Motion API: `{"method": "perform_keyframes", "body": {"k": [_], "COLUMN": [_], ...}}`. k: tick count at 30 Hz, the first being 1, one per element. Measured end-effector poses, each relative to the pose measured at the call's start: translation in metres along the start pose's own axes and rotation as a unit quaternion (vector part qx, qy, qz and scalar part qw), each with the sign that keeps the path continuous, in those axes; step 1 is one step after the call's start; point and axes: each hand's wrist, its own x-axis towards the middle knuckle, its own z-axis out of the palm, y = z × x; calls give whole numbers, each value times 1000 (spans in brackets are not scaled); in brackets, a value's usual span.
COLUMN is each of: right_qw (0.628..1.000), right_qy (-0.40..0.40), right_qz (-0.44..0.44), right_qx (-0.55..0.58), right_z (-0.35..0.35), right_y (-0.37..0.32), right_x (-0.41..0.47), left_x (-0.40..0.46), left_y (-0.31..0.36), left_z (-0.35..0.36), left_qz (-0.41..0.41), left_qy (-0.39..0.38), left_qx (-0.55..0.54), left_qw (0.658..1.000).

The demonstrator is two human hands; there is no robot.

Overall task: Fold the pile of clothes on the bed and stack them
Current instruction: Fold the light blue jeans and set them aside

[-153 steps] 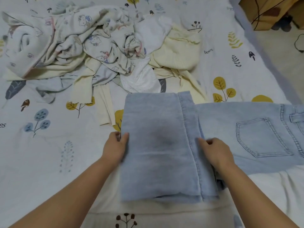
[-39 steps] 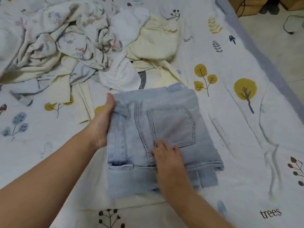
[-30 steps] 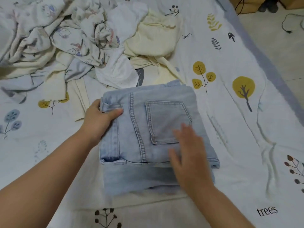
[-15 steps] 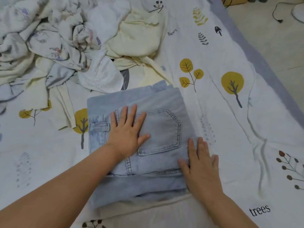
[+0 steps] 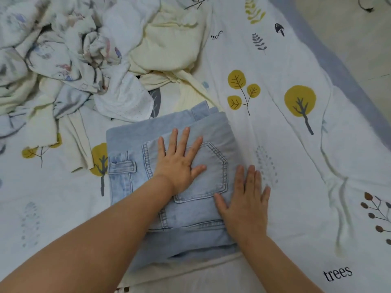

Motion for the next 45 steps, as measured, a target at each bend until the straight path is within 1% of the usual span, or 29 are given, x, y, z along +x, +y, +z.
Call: {"method": "perform_keyframes", "body": {"k": [4, 8, 10, 12, 14, 16, 17, 19, 22, 24, 25, 26, 27, 28, 29, 31, 32, 33, 34, 35, 37, 38, 39, 40, 41, 42, 43, 44, 45], "right_qw": [1000, 1000, 997, 975, 944, 928, 927, 944, 976, 990, 994, 996, 997, 994, 989, 976, 974, 973, 974, 972, 969, 967, 962, 958, 957, 962, 972, 981, 988], "right_qy": [11, -23, -26, -18, -70, -131, -143, -136, -73, -21, -5, 7, 18, 40, 81, 131, 134, 115, 90, 58, 18, -8, -36, -51, -30, 3, 18, 6, -36], "right_qz": [9, 9, 25, 80, 132, 144, 139, 113, 52, -7, -36, -59, -79, -100, -122, -169, -181, -196, -210, -226, -245, -249, -254, -235, -208, -178, -152, -137, -111], "right_qx": [13, -5, 67, 208, 295, 317, 317, 278, 199, 139, 101, 61, 10, -25, -30, -39, -41, -31, -16, -8, 19, 42, 90, 153, 199, 205, 176, 138, 101], "right_z": [-7, -9, -19, -31, -44, -56, -61, -72, -88, -100, -105, -110, -112, -112, -108, -95, -90, -82, -78, -70, -64, -63, -64, -66, -65, -62, -55, -42, -29], "right_y": [-2, -3, -1, 4, 9, 9, 4, -11, -45, -71, -84, -98, -111, -124, -136, -158, -169, -178, -188, -194, -198, -195, -192, -188, -184, -179, -175, -172, -172], "right_x": [-16, -31, -26, -16, -5, 1, 1, -7, -32, -49, -56, -61, -66, -72, -79, -95, -103, -109, -115, -121, -125, -122, -119, -112, -102, -92, -82, -78, -79], "left_x": [-53, -90, -86, -82, -83, -87, -88, -88, -84, -80, -78, -76, -74, -72, -70, -64, -62, -61, -59, -58, -53, -51, -50, -51, -54, -56, -57, -56, -54], "left_y": [3, -4, -3, -3, -5, -7, -7, -6, -11, -20, -24, -30, -35, -40, -46, -62, -71, -79, -85, -91, -103, -112, -122, -133, -142, -150, -156, -160, -163], "left_z": [2, 19, 24, 25, 27, 27, 27, 26, 22, 12, 2, -11, -25, -41, -57, -82, -94, -107, -118, -126, -130, -128, -124, -119, -113, -104, -94, -84, -73], "left_qz": [-19, -37, -47, -47, -40, -39, -43, -52, -49, -59, -73, -92, -109, -122, -138, -170, -173, -169, -163, -155, -166, -181, -192, -194, -194, -201, -220, -244, -271], "left_qy": [48, -4, -12, -13, -3, 6, 9, 3, -15, -33, -47, -55, -55, -49, -42, -52, -60, -70, -79, -84, -63, -36, -22, -22, -29, -29, -20, 0, 29], "left_qx": [-49, -29, -20, -27, -30, -34, -39, -54, -73, -165, -258, -379, -512, -628, -704, -778, -803, -818, -817, -793, -704, -680, -687, -710, -735, -741, -722, -688, -648], "left_qw": [997, 999, 999, 998, 999, 999, 998, 997, 996, 984, 962, 919, 850, 767, 695, 603, 567, 546, 548, 584, 688, 710, 701, 676, 650, 640, 655, 684, 711]}}
